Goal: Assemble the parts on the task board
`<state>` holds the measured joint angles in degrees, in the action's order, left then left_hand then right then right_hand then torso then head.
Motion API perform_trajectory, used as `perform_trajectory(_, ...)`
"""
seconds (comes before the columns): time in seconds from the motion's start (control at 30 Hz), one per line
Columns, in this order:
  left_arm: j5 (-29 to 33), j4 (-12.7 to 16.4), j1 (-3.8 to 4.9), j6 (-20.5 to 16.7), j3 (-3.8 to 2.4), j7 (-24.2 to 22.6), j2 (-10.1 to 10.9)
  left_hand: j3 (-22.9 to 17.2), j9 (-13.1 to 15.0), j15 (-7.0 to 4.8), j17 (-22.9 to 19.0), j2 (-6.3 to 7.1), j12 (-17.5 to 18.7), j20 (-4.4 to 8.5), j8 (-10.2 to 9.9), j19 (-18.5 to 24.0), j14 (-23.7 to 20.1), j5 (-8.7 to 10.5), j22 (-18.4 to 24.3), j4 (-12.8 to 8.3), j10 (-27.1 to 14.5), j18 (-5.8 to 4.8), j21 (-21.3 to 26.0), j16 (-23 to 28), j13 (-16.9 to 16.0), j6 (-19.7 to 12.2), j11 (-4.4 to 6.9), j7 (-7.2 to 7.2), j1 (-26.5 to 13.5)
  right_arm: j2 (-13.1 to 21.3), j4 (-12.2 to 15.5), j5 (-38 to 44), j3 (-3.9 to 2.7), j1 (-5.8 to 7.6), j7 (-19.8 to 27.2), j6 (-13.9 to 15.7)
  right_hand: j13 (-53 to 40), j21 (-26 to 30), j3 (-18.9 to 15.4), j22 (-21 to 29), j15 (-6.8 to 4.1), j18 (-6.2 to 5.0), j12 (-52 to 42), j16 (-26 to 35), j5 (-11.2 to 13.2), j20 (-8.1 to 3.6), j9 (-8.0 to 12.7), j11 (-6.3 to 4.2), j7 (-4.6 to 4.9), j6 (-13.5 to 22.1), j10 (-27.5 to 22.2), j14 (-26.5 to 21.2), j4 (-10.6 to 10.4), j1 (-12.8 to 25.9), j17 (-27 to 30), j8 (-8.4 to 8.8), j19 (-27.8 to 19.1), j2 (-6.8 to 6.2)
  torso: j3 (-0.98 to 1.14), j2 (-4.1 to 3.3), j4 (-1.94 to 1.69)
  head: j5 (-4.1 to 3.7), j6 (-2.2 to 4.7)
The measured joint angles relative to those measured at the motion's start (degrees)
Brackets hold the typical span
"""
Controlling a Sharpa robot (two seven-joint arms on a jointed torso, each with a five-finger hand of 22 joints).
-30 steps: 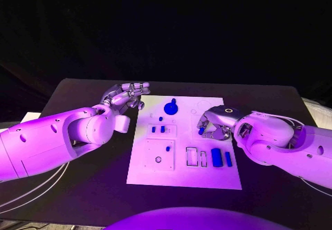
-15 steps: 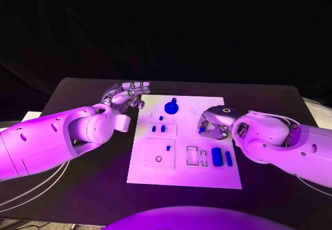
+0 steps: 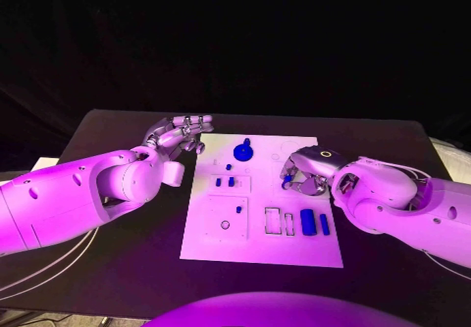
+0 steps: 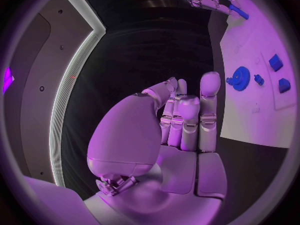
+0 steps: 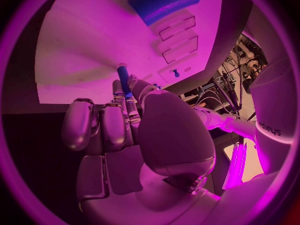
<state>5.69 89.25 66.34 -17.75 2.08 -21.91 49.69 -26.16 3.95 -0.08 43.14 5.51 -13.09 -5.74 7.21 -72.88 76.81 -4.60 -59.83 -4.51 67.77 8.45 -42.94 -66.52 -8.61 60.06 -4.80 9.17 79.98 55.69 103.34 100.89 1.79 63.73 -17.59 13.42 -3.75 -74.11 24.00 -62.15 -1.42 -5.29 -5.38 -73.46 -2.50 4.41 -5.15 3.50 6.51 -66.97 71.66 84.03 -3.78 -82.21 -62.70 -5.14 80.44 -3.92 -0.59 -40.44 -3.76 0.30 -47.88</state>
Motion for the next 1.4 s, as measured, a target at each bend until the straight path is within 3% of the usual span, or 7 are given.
perform_trajectory(0.27, 0.00, -0.64, 0.00, 0.00, 0.00, 0.02, -0.17, 0.00, 0.00, 0.00, 0.00, 0.00, 0.00, 0.00, 0.00, 0.00, 0.00, 0.00, 0.00, 0.00, 0.00, 0.00, 0.00, 0.00, 0.01, 0.00, 0.00, 0.00, 0.00, 2.05, 3.04, -3.58, -0.69, 1.67, 0.67, 1.93, -0.01, 0.00, 1.01, 0.24, 0.00, 0.00, 0.24, 0.00, -0.26, 0.00, 0.06, 0.20, 0.11, -0.11, 0.20, 0.00, 0.55, -0.24, 0.40, -0.03, 0.00, -0.24, -0.04, 0.01, 0.03, 0.37, 0.19)
perform_trajectory(0.43, 0.03, -0.83, 0.00, -0.14, 0.00, -0.06, -0.31, 0.00, 0.00, 0.00, 0.20, 0.00, 0.00, 0.00, 0.00, 0.00, 0.00, 0.00, -0.10, 0.00, 0.00, 0.00, 0.00, 0.00, -0.04, 0.00, 0.00, 0.00, 0.00, 0.41, 3.98, -6.85, -0.78, 1.93, 1.42, 2.20, -0.02, 0.00, 1.19, 0.53, 0.00, 0.00, 0.79, 0.00, -0.28, 0.00, 0.11, 0.20, 0.48, 0.08, 0.20, 0.00, 0.72, -0.24, 0.81, 0.36, 0.00, -0.24, -0.08, 0.01, 0.03, 0.79, 0.24)
perform_trajectory(0.67, 0.15, -1.17, 0.00, -0.34, -0.01, -0.16, -1.03, 0.00, 0.00, 0.00, 0.20, 0.00, 0.00, 0.00, 0.00, 0.00, 0.00, 0.00, -0.10, 0.00, 0.00, 0.00, 0.00, 0.00, -0.04, 0.00, 0.00, 0.00, 0.00, -5.33, 4.20, -7.83, -0.69, 0.35, 2.61, 2.07, -0.01, 0.00, 1.56, 0.76, 0.00, 0.00, 1.01, 0.00, -0.27, 0.23, 0.11, 0.21, 0.67, 0.26, 0.21, 0.00, 0.79, -0.24, 0.99, 0.64, -0.23, -0.24, -0.12, 0.04, -0.09, 1.88, 0.50)
perform_trajectory(1.0, 0.23, -1.45, 0.00, -0.50, -0.02, -0.19, -2.10, 0.00, 0.00, 0.00, 0.19, 0.00, 0.00, 0.00, 0.00, 0.00, 0.00, 0.00, -0.16, 0.00, 0.00, 0.00, 0.00, 0.00, -0.03, 0.00, 0.00, 0.00, 0.00, -12.75, 2.57, -6.11, 0.00, -1.76, 4.42, 0.74, 0.02, 0.01, 1.57, 0.75, 0.00, 0.00, 1.30, 0.01, -0.26, 0.23, 0.17, 0.21, 0.75, 0.35, 0.21, 0.00, 0.80, -0.24, 0.98, 0.78, -0.23, -0.24, -0.27, 0.19, -0.36, 3.80, -0.54)
perform_trajectory(1.17, 0.25, -1.46, 0.01, -0.50, -0.03, -0.19, -2.64, 0.00, 0.00, 0.00, 0.18, 0.00, 0.00, 0.00, 0.00, 0.00, 0.00, 0.00, -0.16, 0.00, 0.00, 0.00, 0.00, 0.00, -0.02, 0.00, 0.00, 0.00, 0.00, -14.77, 0.63, -4.87, 0.48, -2.98, 5.11, -0.63, 0.03, 0.00, 1.63, 0.75, 0.00, 0.00, 1.45, 0.01, -0.23, 0.23, 0.24, 0.22, 0.94, 0.54, 0.21, 0.00, 0.86, -0.24, 0.98, 0.81, -0.23, -0.24, -0.24, 0.18, -0.37, 4.79, -0.97)
perform_trajectory(1.4, 0.24, -1.46, 0.01, -0.50, -0.03, -0.17, -2.87, 0.00, 0.00, 0.00, 0.18, 0.00, 0.00, 0.00, 0.00, 0.00, 0.00, 0.00, -0.15, 0.00, 0.00, 0.00, 0.00, 0.00, -0.09, 0.00, 0.00, 0.00, 0.00, -15.98, -0.70, -3.44, 0.76, -4.50, 5.59, -2.70, 0.00, 0.01, 1.64, 0.75, 0.00, 0.00, 1.53, 0.01, -0.40, 0.23, 0.30, 0.30, 0.95, 0.56, 0.22, 0.00, 0.87, -0.24, 0.93, 0.87, -0.23, -0.24, -0.16, 0.10, -0.30, 5.41, -1.22)
